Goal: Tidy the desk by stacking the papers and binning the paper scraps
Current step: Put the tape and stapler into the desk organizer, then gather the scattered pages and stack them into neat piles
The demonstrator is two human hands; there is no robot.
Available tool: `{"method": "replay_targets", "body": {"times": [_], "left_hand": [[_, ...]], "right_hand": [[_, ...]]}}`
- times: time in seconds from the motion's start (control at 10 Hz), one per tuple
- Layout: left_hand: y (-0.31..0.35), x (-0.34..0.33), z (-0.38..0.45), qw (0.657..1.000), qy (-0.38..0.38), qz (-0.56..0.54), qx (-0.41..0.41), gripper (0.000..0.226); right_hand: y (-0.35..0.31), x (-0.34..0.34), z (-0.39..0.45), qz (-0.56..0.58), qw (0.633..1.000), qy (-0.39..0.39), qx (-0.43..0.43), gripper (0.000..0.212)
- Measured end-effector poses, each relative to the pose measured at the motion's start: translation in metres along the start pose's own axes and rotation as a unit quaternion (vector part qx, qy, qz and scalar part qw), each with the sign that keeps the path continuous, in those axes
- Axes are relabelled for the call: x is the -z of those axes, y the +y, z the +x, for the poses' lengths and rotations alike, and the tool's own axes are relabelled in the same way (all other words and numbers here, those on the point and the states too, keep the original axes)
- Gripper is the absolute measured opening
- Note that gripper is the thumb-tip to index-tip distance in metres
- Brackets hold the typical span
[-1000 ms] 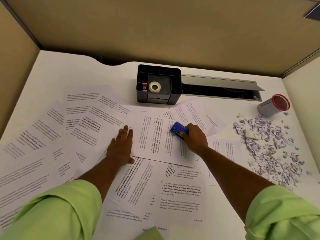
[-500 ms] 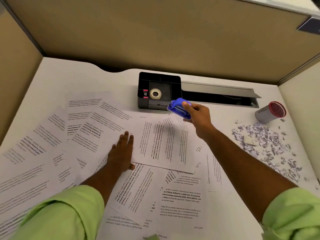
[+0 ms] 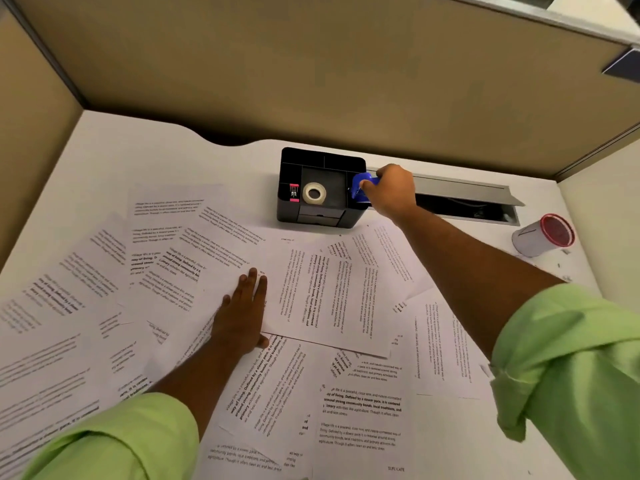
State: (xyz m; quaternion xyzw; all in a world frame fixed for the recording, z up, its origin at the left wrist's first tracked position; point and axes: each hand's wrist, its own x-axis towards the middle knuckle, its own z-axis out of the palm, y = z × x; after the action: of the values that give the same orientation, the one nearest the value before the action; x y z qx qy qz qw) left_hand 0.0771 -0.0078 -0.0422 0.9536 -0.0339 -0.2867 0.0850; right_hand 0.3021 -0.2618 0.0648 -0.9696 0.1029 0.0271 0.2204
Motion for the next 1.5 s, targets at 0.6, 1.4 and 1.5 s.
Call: {"method": "replay_targets", "body": {"times": [0.6,1.4,1.5], "left_hand": [[-0.002,0.001,0.001,1.000,0.000,0.000,-0.009,0.134],[0.002,0.003,-0.006,0.999,0.007,0.035,0.006,0.128],[0.010,-0.004,-0.015,0.995,0.057,0.080,-0.018,0.118]], "right_hand": [[-0.004,-0.024,0.012,-0.097,0.994,-0.041,0.018,0.026],[0.073,-0.023,-0.096,-0.014,1.000,-0.019,0.014,0.056],[0.116,-0.028,-0.136,-0.019,0.997,-0.070,-0.040,0.056]]}}
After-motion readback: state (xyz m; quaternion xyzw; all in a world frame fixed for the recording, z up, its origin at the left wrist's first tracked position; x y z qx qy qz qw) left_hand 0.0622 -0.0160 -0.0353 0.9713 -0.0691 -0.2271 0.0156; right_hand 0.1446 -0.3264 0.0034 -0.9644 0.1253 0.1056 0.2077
